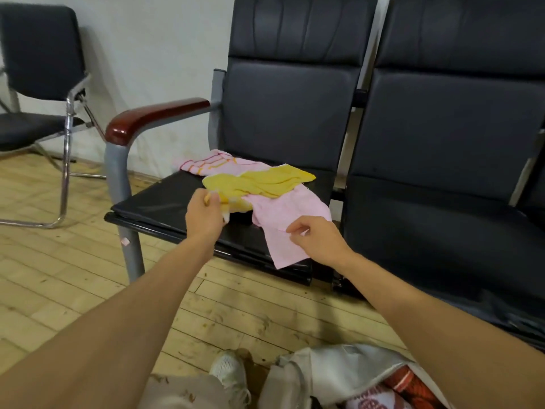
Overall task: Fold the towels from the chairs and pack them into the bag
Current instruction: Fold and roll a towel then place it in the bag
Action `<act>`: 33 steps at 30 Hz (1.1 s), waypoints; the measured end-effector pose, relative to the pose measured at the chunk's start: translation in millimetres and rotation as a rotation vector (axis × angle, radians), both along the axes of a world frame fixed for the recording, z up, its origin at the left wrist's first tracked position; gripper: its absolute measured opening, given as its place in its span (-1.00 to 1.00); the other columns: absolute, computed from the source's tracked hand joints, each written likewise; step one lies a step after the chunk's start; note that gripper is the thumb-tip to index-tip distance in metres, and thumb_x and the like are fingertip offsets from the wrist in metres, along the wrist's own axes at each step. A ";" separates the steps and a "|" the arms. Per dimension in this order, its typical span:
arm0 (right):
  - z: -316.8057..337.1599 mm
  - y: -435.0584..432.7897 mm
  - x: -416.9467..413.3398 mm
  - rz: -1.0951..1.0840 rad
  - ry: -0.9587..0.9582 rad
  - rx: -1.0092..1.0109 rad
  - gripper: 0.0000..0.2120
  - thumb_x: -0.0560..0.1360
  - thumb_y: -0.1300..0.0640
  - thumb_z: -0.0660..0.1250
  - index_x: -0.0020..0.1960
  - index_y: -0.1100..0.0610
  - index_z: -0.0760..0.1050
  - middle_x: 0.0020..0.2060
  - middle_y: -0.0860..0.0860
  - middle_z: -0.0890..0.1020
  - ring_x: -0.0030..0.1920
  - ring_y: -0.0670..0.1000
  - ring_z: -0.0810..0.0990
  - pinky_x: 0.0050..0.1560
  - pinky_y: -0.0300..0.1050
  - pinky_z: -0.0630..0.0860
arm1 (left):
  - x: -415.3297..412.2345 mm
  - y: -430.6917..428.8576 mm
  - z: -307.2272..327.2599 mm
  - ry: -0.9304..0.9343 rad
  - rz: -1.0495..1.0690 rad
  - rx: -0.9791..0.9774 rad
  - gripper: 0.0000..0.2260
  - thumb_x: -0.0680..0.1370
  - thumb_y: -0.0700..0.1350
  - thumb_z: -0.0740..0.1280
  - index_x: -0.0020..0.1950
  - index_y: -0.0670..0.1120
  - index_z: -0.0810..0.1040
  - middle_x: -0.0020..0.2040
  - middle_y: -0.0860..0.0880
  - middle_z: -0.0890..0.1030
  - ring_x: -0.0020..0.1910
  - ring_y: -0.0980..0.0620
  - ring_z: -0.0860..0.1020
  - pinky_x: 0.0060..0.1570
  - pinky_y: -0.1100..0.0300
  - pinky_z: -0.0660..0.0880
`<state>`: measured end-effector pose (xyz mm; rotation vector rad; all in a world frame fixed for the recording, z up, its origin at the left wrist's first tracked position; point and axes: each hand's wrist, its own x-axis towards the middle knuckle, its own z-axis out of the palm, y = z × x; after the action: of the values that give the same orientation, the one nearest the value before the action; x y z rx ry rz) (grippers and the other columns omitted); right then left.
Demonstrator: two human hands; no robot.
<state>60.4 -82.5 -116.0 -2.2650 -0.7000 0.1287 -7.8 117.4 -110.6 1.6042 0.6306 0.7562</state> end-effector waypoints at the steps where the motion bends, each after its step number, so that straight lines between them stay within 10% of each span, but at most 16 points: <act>1: 5.3 4.7 -0.9 -0.014 0.032 0.053 -0.85 0.56 0.23 0.30 0.07 0.12 0.61 -0.10 -0.13 0.58 -0.12 -0.15 0.49 -0.23 -0.44 0.35 | -0.6 -4.6 11.8 -0.133 0.000 -0.179 -0.85 0.65 -0.14 0.13 -0.10 -0.08 0.41 -0.02 -0.17 0.55 -0.01 -0.14 0.58 -0.08 0.07 0.60; 5: 27.3 28.1 -8.0 -0.034 0.412 0.323 -0.82 0.61 0.10 0.26 0.05 0.18 0.57 -0.02 0.12 0.67 -0.17 0.00 0.60 -0.19 -0.23 0.53 | -12.1 -18.7 48.4 -0.444 -0.114 -0.570 -0.85 0.64 -0.21 0.15 -0.02 -0.10 0.51 -0.11 -0.06 0.61 -0.14 0.00 0.60 -0.19 0.18 0.60; 9: 40.7 48.2 -7.7 -0.064 0.851 0.657 -0.59 0.63 -0.10 0.18 0.15 0.23 0.53 0.02 0.21 0.66 -0.05 0.16 0.65 0.02 0.03 0.60 | -23.6 -31.0 47.5 -0.238 -0.391 -0.467 -0.79 0.58 -0.22 0.19 0.08 -0.29 0.56 -0.07 -0.18 0.66 -0.12 -0.10 0.64 0.00 0.06 0.59; 13: 36.5 54.7 -2.4 -0.214 0.761 0.557 -0.77 0.50 0.28 0.32 0.15 0.29 0.56 0.07 0.25 0.64 -0.07 0.15 0.64 0.03 0.07 0.61 | -31.0 -37.3 35.2 0.157 -0.675 -0.249 -0.78 0.58 -0.14 0.19 -0.03 -0.22 0.59 -0.06 -0.17 0.69 -0.04 -0.11 0.67 0.11 0.01 0.55; 17: 51.4 24.9 8.3 -0.169 0.628 0.720 -0.76 0.52 0.39 0.29 0.14 0.24 0.59 0.01 0.22 0.67 -0.07 0.16 0.66 -0.08 0.04 0.64 | -22.0 -35.3 17.2 0.343 -0.520 -0.072 -0.77 0.61 -0.11 0.21 0.09 -0.23 0.57 -0.12 -0.11 0.70 -0.11 -0.09 0.68 0.09 -0.01 0.57; 23: 73.3 -32.3 10.1 -0.108 0.568 0.753 -0.66 0.57 0.41 0.13 0.27 0.25 0.51 -0.01 0.17 0.65 0.00 0.15 0.63 0.07 0.09 0.59 | -2.2 -47.5 9.4 0.250 -0.303 -0.325 -0.68 0.66 -0.09 0.09 0.39 -0.15 0.31 0.14 -0.19 0.52 -0.03 -0.18 0.61 -0.09 0.01 0.59; 28: 85.0 -69.9 7.4 -0.053 0.627 0.936 -0.65 0.52 0.39 0.09 0.22 0.28 0.51 -0.02 0.19 0.62 -0.02 0.16 0.61 0.06 0.06 0.55 | 20.1 -84.3 17.6 0.144 -0.305 -0.628 -0.71 0.63 0.15 0.15 0.24 0.00 0.29 0.13 -0.19 0.47 0.02 -0.24 0.59 0.00 -0.14 0.58; 33: 96.6 -115.1 0.5 0.048 0.628 1.086 -0.70 0.48 0.34 0.05 -0.01 0.20 0.54 -0.16 0.13 0.63 -0.14 0.10 0.62 0.00 0.04 0.56 | 41.6 -126.3 21.9 0.024 -0.299 -0.712 -0.67 0.59 -0.07 0.31 0.28 -0.17 0.37 0.02 -0.17 0.56 -0.11 -0.14 0.62 -0.17 0.00 0.60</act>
<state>60.9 -197.7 -19.4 -1.0706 -0.3326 0.3609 33.8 -8.9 -88.7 1.0123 0.5726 0.2395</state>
